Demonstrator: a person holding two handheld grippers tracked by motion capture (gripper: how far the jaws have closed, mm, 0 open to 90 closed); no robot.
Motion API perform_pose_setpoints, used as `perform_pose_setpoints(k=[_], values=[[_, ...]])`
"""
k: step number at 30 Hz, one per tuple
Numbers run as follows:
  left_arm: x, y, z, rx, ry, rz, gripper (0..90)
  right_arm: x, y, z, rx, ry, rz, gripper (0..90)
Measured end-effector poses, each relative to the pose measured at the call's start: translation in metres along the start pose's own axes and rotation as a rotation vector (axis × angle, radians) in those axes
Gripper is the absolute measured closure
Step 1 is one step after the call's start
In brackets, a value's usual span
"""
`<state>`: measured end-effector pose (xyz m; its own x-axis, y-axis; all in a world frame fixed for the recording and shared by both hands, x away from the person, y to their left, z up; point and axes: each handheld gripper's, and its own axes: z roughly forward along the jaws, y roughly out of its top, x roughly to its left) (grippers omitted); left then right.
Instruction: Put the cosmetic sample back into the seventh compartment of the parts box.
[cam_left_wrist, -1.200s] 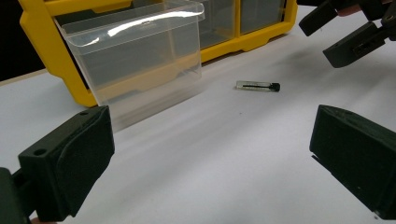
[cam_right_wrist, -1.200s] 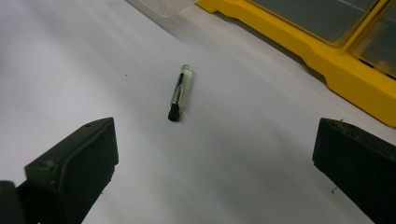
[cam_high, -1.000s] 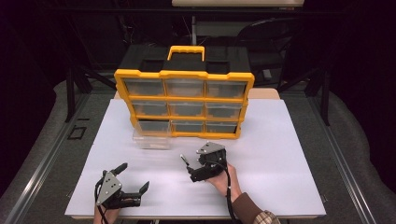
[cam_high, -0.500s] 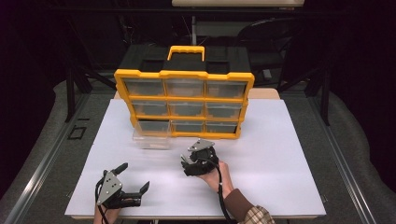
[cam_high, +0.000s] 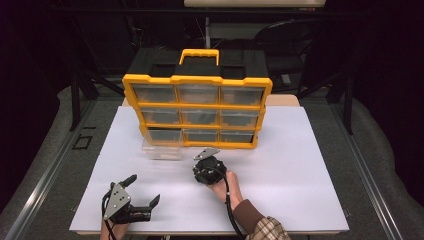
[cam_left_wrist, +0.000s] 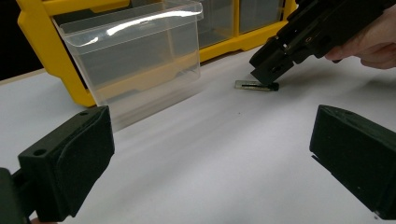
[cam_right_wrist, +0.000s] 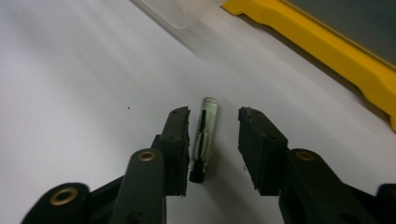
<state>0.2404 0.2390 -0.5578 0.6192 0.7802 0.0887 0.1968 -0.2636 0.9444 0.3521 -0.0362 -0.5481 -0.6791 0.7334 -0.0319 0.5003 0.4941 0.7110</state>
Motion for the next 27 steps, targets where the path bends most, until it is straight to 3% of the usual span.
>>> perform_pose_setpoints(k=[10, 17, 22, 24, 27], values=[[0.0, 0.0, 0.001, 0.002, -0.001, 0.001, 0.0, 0.003, 0.001, 0.009, 0.02, -0.004, 0.018, 76.2], [0.0, 0.0, 0.001, 0.002, -0.002, 0.001, 0.0, 0.004, 0.0, 0.013, 0.032, 0.003, 0.041, 79.0], [0.0, 0.0, 0.001, 0.003, -0.002, 0.001, 0.0, 0.004, -0.001, 0.014, 0.026, 0.002, 0.072, 80.3], [0.0, 0.0, 0.001, 0.003, -0.001, -0.001, 0.0, 0.003, -0.001, 0.014, 0.026, 0.01, 0.106, 80.5], [0.0, 0.0, 0.001, 0.004, -0.004, 0.0, 0.0, 0.003, -0.001, 0.014, 0.027, 0.006, 0.113, 80.6]])
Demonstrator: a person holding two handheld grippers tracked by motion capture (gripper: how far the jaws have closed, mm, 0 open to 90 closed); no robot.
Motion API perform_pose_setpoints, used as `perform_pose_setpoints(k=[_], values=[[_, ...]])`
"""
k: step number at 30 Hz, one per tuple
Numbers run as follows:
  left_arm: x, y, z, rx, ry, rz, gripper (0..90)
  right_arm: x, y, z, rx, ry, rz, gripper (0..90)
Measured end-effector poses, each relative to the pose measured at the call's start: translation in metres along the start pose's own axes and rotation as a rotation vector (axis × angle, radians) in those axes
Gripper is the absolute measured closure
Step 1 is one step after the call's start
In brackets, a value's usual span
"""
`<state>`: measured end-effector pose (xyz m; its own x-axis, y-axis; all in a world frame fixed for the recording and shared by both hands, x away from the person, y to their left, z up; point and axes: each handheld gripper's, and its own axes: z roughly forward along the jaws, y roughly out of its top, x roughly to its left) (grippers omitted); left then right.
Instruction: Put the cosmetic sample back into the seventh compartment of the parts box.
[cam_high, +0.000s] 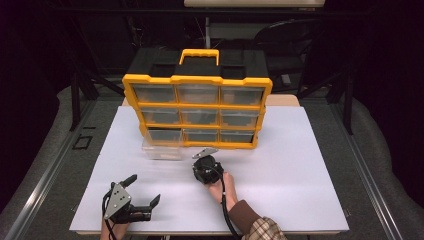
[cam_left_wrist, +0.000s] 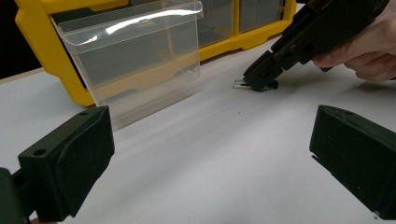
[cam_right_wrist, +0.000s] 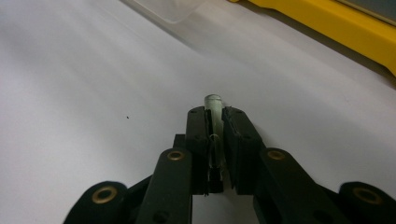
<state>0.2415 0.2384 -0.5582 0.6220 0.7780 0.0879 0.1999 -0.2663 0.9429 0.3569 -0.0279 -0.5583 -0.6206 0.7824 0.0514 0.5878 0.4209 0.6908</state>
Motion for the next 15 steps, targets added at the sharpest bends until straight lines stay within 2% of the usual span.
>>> perform_pose_setpoints(k=[15], values=[[0.0, 0.0, -0.001, -0.004, 0.006, -0.001, 0.0, -0.003, 0.003, -0.015, -0.048, 0.009, 0.001, 80.6]])
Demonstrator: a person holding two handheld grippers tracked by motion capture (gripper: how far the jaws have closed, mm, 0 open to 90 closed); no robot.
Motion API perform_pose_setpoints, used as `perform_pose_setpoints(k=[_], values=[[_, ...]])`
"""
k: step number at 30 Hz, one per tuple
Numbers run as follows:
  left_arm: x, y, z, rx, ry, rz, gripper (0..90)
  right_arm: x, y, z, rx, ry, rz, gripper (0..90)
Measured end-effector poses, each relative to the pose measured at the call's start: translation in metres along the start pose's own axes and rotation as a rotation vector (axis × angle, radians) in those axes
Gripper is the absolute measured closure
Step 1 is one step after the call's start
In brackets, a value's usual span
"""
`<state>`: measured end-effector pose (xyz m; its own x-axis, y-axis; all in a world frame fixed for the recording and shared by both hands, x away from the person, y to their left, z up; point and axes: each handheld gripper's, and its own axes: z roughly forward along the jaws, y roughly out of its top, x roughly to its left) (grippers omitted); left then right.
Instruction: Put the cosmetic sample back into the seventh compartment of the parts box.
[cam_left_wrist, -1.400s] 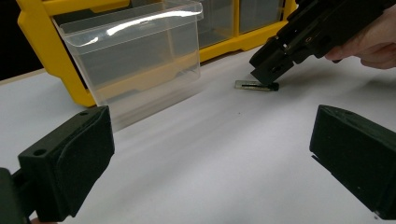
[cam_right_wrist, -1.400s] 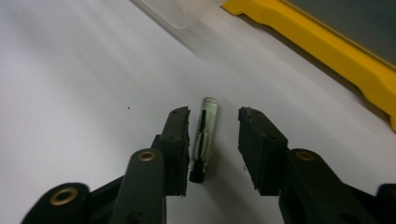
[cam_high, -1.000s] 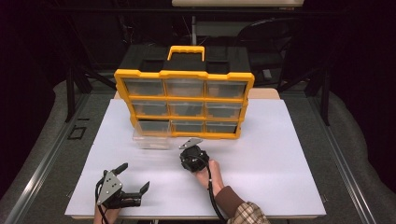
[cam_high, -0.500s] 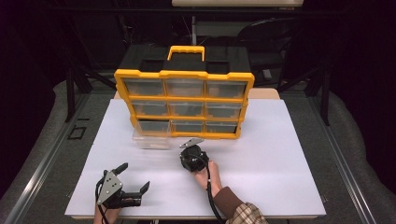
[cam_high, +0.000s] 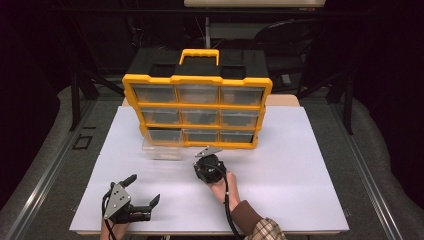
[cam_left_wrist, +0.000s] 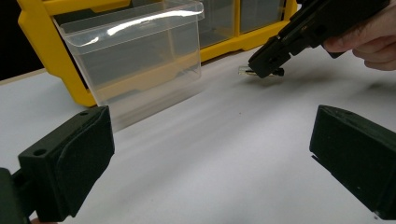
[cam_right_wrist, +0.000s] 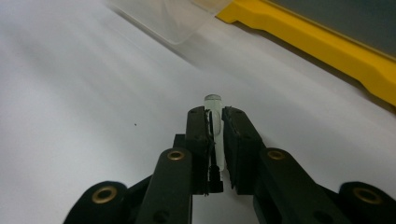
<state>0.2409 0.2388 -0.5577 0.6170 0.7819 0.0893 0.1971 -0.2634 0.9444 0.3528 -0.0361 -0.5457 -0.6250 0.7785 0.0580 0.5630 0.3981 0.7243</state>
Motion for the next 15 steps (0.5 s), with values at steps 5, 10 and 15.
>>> perform_pose_setpoints(k=[5, 10, 15], values=[[0.0, 0.0001, 0.001, 0.002, -0.001, 0.004, 0.0, 0.0018, 0.0008, -0.0042, -0.02, 0.021, -0.016, 80.9], [0.0003, 0.0001, 0.0002, 0.0, 0.003, 0.0, 0.0, 0.0049, 0.0019, -0.0064, -0.027, 0.038, -0.041, 81.0], [-0.0003, 0.0001, 0.0021, 0.005, -0.002, 0.006, 0.0, 0.0055, 0.0021, -0.0073, -0.026, 0.041, -0.052, 81.1]])
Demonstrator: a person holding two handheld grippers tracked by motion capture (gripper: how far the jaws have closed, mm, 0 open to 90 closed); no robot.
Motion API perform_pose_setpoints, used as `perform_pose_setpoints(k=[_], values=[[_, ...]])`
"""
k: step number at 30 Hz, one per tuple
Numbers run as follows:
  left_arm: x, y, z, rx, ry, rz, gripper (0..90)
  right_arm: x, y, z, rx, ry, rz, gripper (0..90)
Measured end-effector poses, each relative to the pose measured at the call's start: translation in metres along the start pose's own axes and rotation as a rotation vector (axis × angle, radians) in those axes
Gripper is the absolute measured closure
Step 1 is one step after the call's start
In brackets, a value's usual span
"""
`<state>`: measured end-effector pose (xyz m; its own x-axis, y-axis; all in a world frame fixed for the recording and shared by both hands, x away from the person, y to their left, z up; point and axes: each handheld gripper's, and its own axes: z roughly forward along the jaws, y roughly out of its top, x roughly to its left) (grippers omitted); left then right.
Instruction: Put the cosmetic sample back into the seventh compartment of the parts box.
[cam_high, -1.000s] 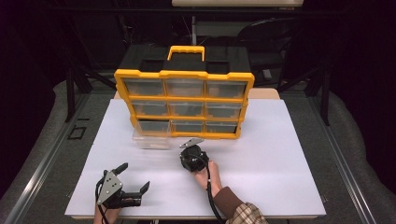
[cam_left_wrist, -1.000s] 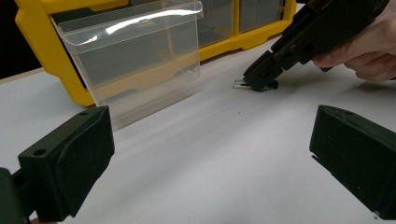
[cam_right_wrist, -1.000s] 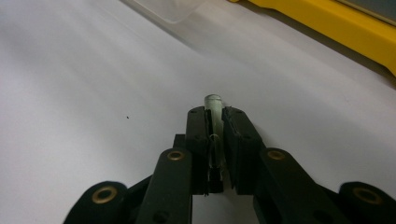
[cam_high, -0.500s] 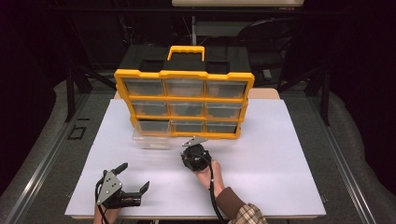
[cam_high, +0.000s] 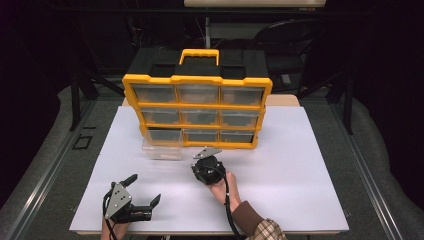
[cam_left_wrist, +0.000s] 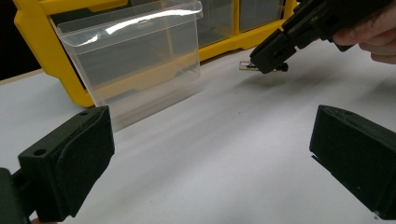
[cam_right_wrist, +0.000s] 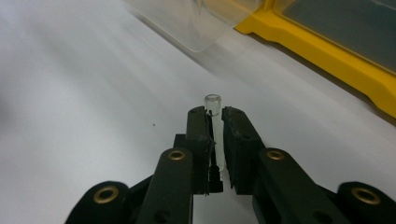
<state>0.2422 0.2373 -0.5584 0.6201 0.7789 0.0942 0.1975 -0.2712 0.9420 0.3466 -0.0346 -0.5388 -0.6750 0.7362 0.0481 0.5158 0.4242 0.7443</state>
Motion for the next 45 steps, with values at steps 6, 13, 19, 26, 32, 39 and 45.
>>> perform_pose_setpoints(k=[6, 13, 19, 26, 32, 39, 45], values=[[0.0, 0.0, -0.002, -0.005, 0.004, 0.0, 0.0, -0.003, 0.001, -0.004, -0.018, -0.006, 0.002, 81.0], [0.0, 0.0, -0.002, -0.004, 0.003, -0.003, 0.0, -0.006, 0.003, -0.008, -0.029, -0.013, -0.005, 81.0], [0.0, 0.0, -0.001, -0.002, 0.003, -0.001, 0.0, -0.009, 0.004, -0.013, -0.047, -0.022, -0.009, 81.1], [0.0, 0.0, -0.001, 0.004, 0.005, 0.001, 0.0, -0.011, 0.008, -0.016, -0.061, -0.025, -0.01, 81.1], [0.0, 0.0, -0.001, 0.002, 0.003, -0.002, 0.0, -0.012, 0.01, -0.02, -0.076, -0.028, -0.018, 81.1], [0.0, 0.0, 0.0, 0.002, 0.001, 0.003, 0.0, -0.012, 0.011, -0.021, -0.11, -0.035, -0.036, 81.1], [0.0, 0.0, -0.002, -0.003, 0.006, -0.003, 0.0, -0.01, 0.015, -0.022, -0.123, -0.041, -0.052, 81.1]])
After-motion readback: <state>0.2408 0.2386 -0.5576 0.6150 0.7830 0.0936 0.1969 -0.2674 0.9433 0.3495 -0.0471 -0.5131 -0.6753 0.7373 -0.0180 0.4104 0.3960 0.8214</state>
